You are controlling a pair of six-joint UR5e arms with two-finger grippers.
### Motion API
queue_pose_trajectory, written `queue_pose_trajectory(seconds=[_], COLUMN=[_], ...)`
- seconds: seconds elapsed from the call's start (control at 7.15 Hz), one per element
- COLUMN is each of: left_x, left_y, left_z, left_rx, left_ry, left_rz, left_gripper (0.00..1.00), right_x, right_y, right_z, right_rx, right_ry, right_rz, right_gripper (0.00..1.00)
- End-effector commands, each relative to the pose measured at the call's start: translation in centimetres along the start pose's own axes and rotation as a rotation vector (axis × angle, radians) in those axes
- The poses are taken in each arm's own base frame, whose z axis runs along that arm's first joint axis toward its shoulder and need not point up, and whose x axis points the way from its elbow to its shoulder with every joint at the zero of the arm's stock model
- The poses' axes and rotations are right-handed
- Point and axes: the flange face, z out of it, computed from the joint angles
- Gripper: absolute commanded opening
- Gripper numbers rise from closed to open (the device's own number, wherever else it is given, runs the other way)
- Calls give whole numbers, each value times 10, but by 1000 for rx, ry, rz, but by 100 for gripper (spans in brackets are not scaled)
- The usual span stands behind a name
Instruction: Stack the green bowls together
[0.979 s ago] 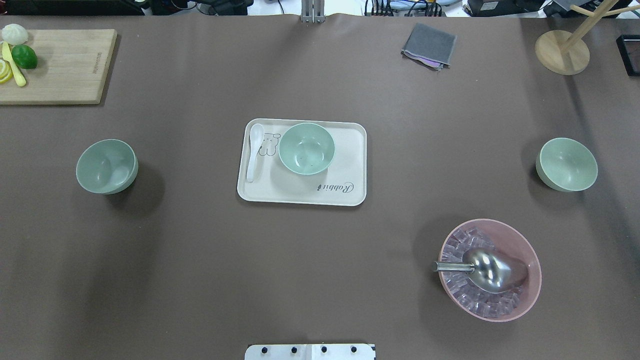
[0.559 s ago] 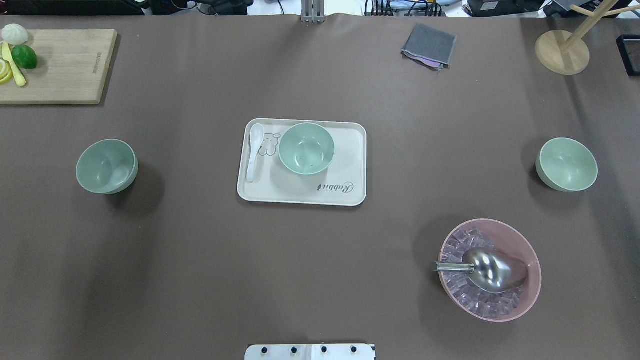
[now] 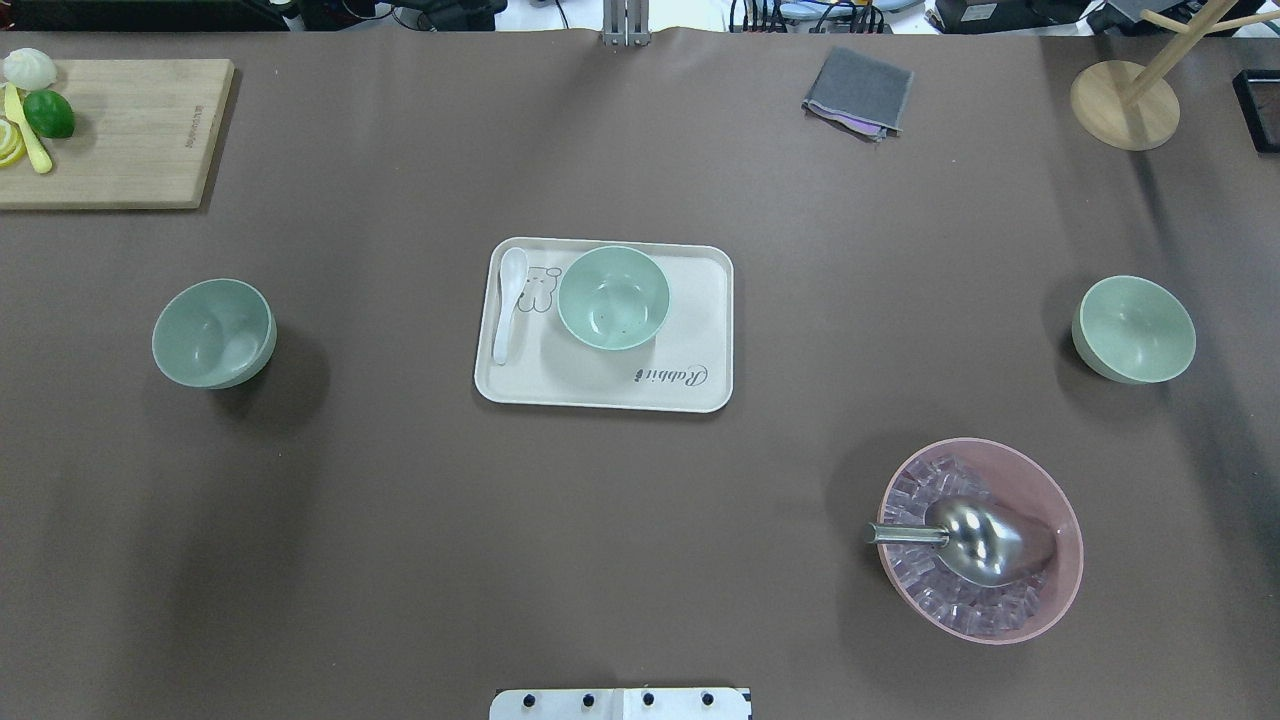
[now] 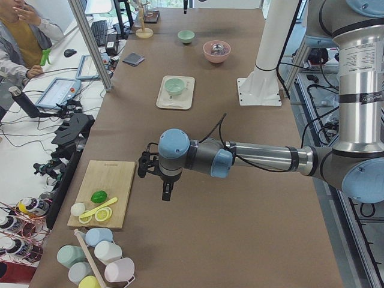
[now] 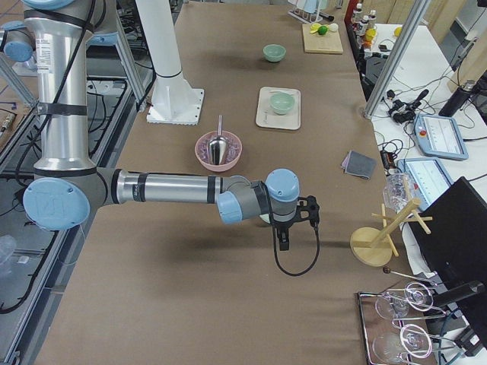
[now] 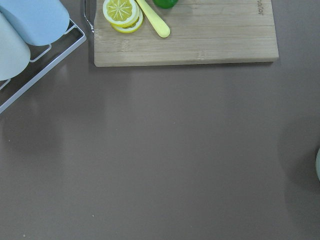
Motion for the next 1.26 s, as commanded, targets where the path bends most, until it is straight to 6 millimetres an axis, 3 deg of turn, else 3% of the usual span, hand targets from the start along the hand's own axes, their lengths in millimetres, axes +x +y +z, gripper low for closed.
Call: queue_pose_trajectory(seconds=[0.0,0.14,0.42,0.84,1.12], left_x=[2,3,7,9,13], left_y=[-8,-10,-22,-26,-28], left_z=[6,8,18,17,18], left_rx=[-12,-16,-28,-22,-23], left_ry=[0,6,8,0,0], left_rz=[4,0,-75,-67,-58], left_gripper=[98,98,98,98,98], right_x=[-80,-104,-102,-85,-82], right_y=[-25,-26,-18,-10,-8], right_z=[46,66,89,98,103], right_rx=[-43,-67,-112,-134,-143], right_ry=[36,46,56,75,78], right_rz=[32,45,43,64,76], right_gripper=[99,99,94,82,68])
